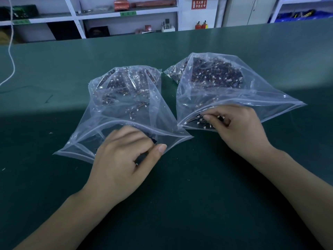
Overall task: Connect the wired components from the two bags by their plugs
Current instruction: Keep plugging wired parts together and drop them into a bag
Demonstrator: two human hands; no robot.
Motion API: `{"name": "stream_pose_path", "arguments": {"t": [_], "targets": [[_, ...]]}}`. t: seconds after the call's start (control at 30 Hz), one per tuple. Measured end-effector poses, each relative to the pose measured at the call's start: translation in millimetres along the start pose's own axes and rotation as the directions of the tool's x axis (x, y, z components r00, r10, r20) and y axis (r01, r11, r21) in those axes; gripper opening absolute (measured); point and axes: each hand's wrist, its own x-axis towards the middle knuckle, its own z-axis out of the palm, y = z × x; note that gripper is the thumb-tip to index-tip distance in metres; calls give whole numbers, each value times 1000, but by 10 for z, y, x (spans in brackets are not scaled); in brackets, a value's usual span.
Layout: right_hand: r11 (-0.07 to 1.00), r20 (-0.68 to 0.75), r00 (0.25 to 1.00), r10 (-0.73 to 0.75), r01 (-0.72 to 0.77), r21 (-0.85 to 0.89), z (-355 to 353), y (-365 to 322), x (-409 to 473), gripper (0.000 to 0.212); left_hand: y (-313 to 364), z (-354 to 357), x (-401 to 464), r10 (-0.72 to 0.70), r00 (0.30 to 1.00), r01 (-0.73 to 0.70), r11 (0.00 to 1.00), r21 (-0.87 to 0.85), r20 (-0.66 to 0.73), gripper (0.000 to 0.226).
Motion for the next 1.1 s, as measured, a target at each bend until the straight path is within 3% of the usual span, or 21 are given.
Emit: {"name": "stream_pose_path", "arguments": {"t": [0.27,0.43,0.63,0.83,0.97,1.1], "targets": [[979,-41,981,188,-190,-79,-123,116,71,9,-126,-34,9,-77,996,69,984,163,45,17],[959,-33,971,237,-240,-151,-86,95,61,48,-152,-51,-12,-210,969,160,936,314,132,15],[991,-50,990,129,-131,-35,-85,-91,15,10,-130,-88,23,-276,937,197,924,328,215,28],[999,-74,996,38,-36,28,-94,-176,1,14,-120,-58,8,-253,949,183,927,328,187,31],[999,-82,996,22,-18,51,-86,-206,-10,11,-140,-86,11,-260,957,197,908,371,126,1],[998,-90,996,4,2,63,-78,-216,-15,11,-156,-112,0,-227,970,182,914,363,84,10]]}}
